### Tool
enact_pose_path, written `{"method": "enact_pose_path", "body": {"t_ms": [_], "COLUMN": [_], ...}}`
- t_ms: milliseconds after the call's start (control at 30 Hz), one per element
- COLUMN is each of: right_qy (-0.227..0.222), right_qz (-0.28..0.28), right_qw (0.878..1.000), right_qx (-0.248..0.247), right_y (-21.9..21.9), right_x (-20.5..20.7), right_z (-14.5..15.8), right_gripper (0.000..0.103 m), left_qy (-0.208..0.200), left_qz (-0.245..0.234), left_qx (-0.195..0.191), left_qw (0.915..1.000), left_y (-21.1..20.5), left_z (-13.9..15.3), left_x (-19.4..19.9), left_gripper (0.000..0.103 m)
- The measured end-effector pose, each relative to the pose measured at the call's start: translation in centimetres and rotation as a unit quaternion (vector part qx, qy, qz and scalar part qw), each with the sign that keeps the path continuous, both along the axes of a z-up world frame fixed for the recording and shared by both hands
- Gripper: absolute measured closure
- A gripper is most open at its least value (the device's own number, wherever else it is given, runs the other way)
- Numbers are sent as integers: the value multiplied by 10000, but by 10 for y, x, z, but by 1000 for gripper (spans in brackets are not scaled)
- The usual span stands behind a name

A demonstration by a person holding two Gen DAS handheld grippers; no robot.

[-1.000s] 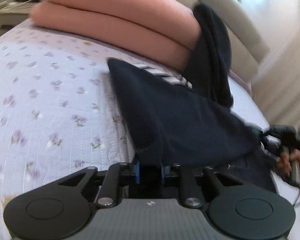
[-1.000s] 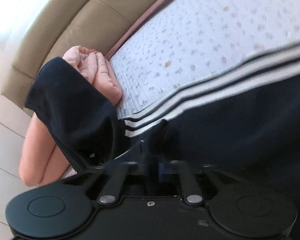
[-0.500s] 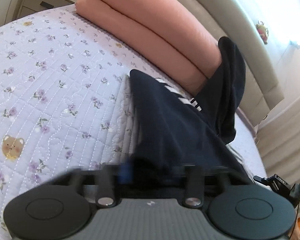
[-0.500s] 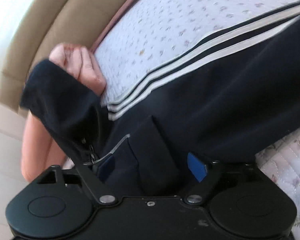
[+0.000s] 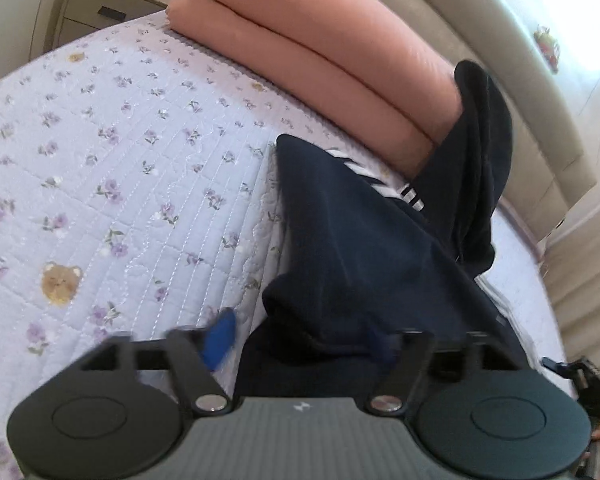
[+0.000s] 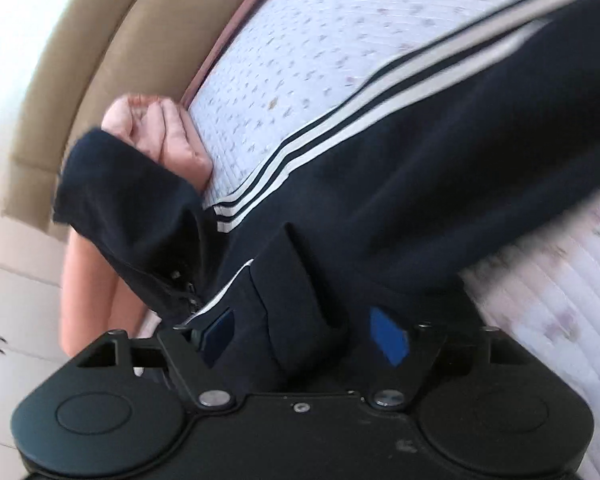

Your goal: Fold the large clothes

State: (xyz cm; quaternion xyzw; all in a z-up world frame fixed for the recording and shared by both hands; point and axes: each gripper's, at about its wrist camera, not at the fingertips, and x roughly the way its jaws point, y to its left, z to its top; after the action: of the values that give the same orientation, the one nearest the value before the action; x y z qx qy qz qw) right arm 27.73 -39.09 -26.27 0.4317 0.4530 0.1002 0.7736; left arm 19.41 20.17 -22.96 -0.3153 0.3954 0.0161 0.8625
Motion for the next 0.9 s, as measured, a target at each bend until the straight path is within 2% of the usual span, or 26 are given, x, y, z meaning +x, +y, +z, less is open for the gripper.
{"method": "enact_pose_path", "body": {"t_ms": [67,133,233,367,433,467,500,667,767,800,833,867,900], "right_qy": [163,245,325,378,424,344,272,-363,-589,-599,-589,-490,-344], "right_qz": [13,-103,-401,-1172,-1574,-1729,-1920,-2526,-3136,-3349,-3465,-3550,-3587], "right_qw": [9999,9996,9987,9919,9853,9833,9803,9663,9477,9401,9357,9334,9327], "right_qx": [3,3,28,-326,-517,-463,-370,-324,35,212,310,179,-160], "right_y": [-14,-34,-77,-150,-184,-199,-215,-247,-264,-269,-274,-275,-274], "right_x": [-8,-24,-44,-55,-58,-58,-58,-45,-48,-50,-51,-52,-54], "right_z": [1,5,8,3,-5,-11,-16,-33,-43,-46,-46,-44,-38], "right_gripper": [14,14,14,14,20,32,34,34,33,37,46,97,95], "left_qy": [574,892,904,845,852,857,855,906,1069,1105,1136,1157,1178], "left_qz": [-139,-125,-215,-369,-420,-443,-475,-688,-822,-867,-908,-934,-940], "left_qx": [-21,-181,-345,36,72,49,16,-241,-420,-432,-413,-387,-365], "left_qw": [9983,9958,9951,9957,9955,9953,9952,9932,9900,9891,9885,9881,9879], "left_y": [-3,-4,-9,-29,-40,-47,-53,-86,-101,-104,-107,-108,-108], "left_z": [5,14,32,57,63,64,64,49,35,32,29,27,26], "left_x": [8,11,10,24,31,34,38,45,43,41,39,38,37], "left_gripper": [22,23,21,21,20,20,20,20,20,20,20,20,20]}}
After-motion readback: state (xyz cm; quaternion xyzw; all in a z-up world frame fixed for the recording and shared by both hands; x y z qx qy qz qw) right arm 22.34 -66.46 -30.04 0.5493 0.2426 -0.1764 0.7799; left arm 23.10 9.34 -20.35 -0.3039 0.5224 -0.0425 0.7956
